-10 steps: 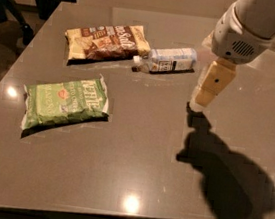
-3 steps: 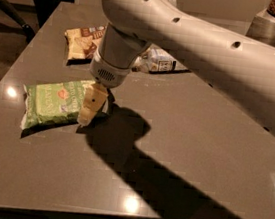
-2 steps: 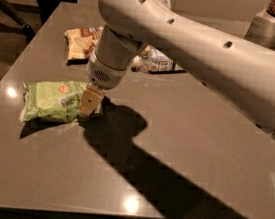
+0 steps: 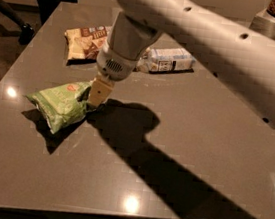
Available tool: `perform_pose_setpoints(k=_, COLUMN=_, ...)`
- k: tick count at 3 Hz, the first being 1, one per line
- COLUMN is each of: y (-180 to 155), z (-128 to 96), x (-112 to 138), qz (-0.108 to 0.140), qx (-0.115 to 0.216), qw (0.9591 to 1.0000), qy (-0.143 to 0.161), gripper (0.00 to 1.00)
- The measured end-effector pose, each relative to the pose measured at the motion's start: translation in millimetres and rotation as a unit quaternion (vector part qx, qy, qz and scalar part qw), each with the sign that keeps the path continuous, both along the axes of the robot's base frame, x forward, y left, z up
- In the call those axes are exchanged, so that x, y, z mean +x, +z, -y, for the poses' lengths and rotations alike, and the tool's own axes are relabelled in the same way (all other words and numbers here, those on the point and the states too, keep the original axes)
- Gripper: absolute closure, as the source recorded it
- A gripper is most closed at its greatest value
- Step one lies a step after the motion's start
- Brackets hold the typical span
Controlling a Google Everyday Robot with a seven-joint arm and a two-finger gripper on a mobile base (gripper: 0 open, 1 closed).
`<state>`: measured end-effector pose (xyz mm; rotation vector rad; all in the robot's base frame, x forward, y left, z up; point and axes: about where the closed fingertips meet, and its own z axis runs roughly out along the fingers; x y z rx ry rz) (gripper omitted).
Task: Pick green jalapeno chip bag
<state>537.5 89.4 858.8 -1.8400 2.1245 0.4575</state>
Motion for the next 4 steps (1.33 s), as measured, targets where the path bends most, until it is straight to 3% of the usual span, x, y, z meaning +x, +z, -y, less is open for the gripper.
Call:
perform_pose_setpoints(k=1, y=40, z=15, x=11, qz=0.011, qx=0.017, qw=0.9998, qy=0.003, gripper=1.0)
perform_pose_setpoints(k=3, y=106, z=46, x=33, qz=0.05, qx=0.037, qw=0.998, qy=-0.005, gripper=1.0)
perform_pose_setpoints(k=4, y=111, z=46, x=34, qz=0.054, qx=0.04, qw=0.9977, qy=-0.006, gripper=1.0)
